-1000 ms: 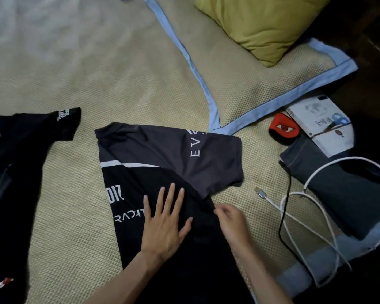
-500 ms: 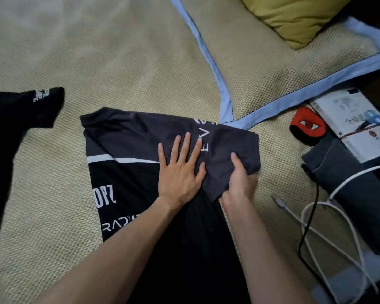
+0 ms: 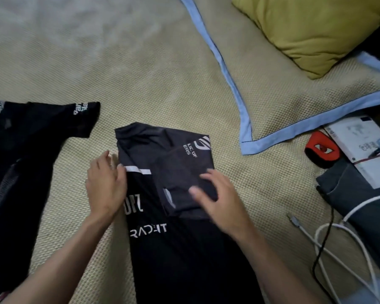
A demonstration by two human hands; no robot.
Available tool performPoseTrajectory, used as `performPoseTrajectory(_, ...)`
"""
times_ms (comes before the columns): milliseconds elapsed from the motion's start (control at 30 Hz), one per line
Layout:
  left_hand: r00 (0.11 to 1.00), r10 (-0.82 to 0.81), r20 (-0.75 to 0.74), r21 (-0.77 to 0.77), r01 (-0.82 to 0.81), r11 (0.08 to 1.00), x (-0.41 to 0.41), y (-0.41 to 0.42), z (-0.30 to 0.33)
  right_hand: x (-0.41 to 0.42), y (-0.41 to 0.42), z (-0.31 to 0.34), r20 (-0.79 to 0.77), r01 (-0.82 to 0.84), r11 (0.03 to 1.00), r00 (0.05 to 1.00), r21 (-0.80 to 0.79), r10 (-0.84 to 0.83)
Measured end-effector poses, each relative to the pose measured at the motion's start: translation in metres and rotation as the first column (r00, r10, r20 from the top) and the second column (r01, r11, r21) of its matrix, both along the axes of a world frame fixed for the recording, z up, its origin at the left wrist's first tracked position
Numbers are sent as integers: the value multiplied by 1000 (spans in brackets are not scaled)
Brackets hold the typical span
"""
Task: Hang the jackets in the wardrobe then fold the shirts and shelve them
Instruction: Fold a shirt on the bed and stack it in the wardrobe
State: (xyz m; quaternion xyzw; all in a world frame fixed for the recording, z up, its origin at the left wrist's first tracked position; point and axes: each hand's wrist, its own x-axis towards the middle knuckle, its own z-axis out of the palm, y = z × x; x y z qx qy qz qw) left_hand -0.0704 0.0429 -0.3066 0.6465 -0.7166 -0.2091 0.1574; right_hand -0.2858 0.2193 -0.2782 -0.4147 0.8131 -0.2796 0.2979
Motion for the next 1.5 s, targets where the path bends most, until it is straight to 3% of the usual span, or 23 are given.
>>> performPoseTrajectory(33,999,24,-45,50,-22,999,3,-11,-3,-7,-6,-3,-16,171,985,985,-33,-171)
performPoseTrajectory(100,973,84,-215,157,-50,986,-5,-32,-3,-22,-24,-7,-2,346,932,938,105,-348)
performPoseTrajectory(200,853,209,-478,363,-25,932,-28,-61,-3,-43,-56,-15,248,335,911,886,240,-391)
performPoseTrajectory(267,802,263,-537,478,32,878,-40,-75,-6,-53,-77,-14,469,300,921,795,249,-386)
performPoseTrajectory(367,714,357,-602,573,75,816,-51,-92,1,-57,-99,-8,512,241,938,790,248,-338)
performPoseTrajectory(600,626,122,-770,327,223,918,-58,-150,94,-72,-169,49,430,264,963,877,-61,-213)
performPoseTrajectory(733,666,-27,-746,198,261,945,-51,-160,146,-84,-190,90,447,260,948,881,-183,-156)
performPoseTrajectory(833,717,-262,-646,42,376,926,-37,-128,174,-86,-170,112,413,180,961,907,-209,-80)
performPoseTrajectory(967,660,-601,-451,-140,613,778,5,-37,199,-76,-94,130,323,12,986,945,-166,43)
performPoseTrajectory(1067,496,-802,-334,-172,804,569,45,42,178,-71,-17,127,173,-146,983,971,-114,165)
performPoseTrajectory(1167,268,-948,-172,96,962,255,79,127,124,-59,61,98,44,-445,892,896,85,442)
performPoseTrajectory(1233,48,-998,-36,333,942,34,96,172,88,-51,103,78,74,-635,695,754,336,653)
performPoseTrajectory(1267,12,-1000,-25,439,899,0,100,185,79,-48,117,72,104,-665,602,705,443,702)
performPoseTrajectory(1300,33,-998,-57,517,856,-2,99,188,74,-46,125,66,125,-650,568,707,505,697)
performPoseTrajectory(1333,97,-991,-87,541,840,35,95,185,72,-45,126,63,117,-608,606,749,513,653)
performPoseTrajectory(1367,204,-974,-96,515,848,126,89,176,69,-42,121,61,72,-551,691,803,468,591)
performPoseTrajectory(1433,432,-902,-10,332,852,405,68,147,61,-38,99,52,-79,-421,849,881,321,466)
performPoseTrajectory(1500,614,-781,115,171,762,625,39,105,48,-35,64,40,-224,-344,905,889,252,400)
